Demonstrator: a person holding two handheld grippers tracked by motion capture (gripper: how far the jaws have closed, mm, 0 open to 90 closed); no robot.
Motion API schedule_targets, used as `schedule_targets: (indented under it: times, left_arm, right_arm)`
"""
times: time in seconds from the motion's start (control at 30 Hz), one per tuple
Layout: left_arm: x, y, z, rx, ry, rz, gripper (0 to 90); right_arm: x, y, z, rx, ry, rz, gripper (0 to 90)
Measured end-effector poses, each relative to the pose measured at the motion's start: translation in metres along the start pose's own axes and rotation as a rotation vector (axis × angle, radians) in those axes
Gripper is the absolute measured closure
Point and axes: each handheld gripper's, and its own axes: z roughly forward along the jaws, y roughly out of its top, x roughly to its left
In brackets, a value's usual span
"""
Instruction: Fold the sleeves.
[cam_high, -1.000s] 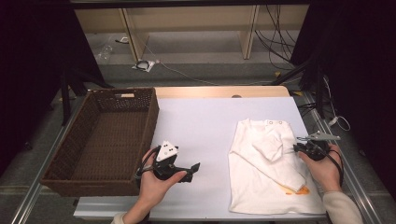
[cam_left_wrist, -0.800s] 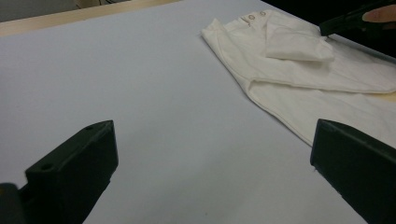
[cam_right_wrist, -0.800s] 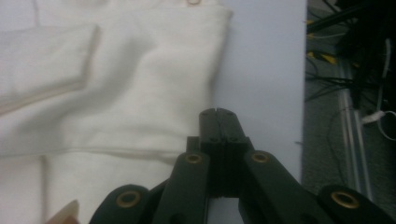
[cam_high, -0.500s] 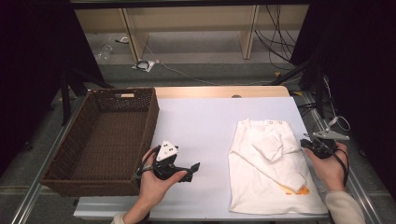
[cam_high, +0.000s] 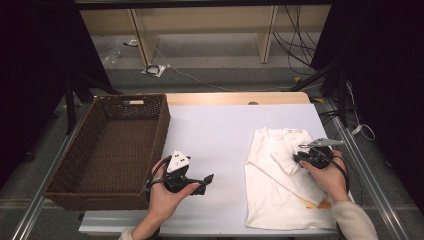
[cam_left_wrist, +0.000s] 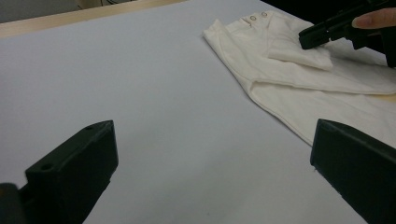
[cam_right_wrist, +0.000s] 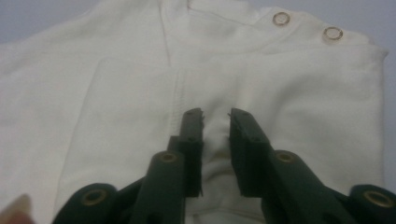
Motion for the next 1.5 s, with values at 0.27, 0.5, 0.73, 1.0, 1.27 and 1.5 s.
schedule_targets:
  times: [0.27, 0.5, 0.73, 1.0, 1.27, 1.5]
  left_arm:
    - [-0.001, 0.0, 0.0, 0.003, -0.002, 0.0, 0.5]
    - [-0.001, 0.0, 0.0, 0.002, -0.002, 0.001, 0.5]
    - [-0.001, 0.0, 0.0, 0.002, -0.003, 0.001, 0.4]
    - [-0.002, 0.0, 0.0, 0.001, -0.003, 0.003, 0.4]
    - [-0.001, 0.0, 0.0, 0.003, -0.006, 0.001, 0.4]
    - [-0.003, -0.001, 0.0, 0.005, -0.009, 0.005, 0.4]
  right_arm:
    - [0.008, 0.001, -0.002, -0.006, -0.048, -0.118, 87.0]
    - [0.022, 0.008, -0.017, -0.103, -0.033, -0.191, 87.0]
    - [0.047, 0.009, -0.03, -0.195, 0.07, -0.225, 87.0]
    - [0.078, 0.003, -0.036, -0.213, 0.212, -0.284, 87.0]
    - [0.097, -0.001, -0.029, -0.163, 0.322, -0.31, 85.6]
    - [0.101, 0.0, -0.035, -0.17, 0.325, -0.314, 82.0]
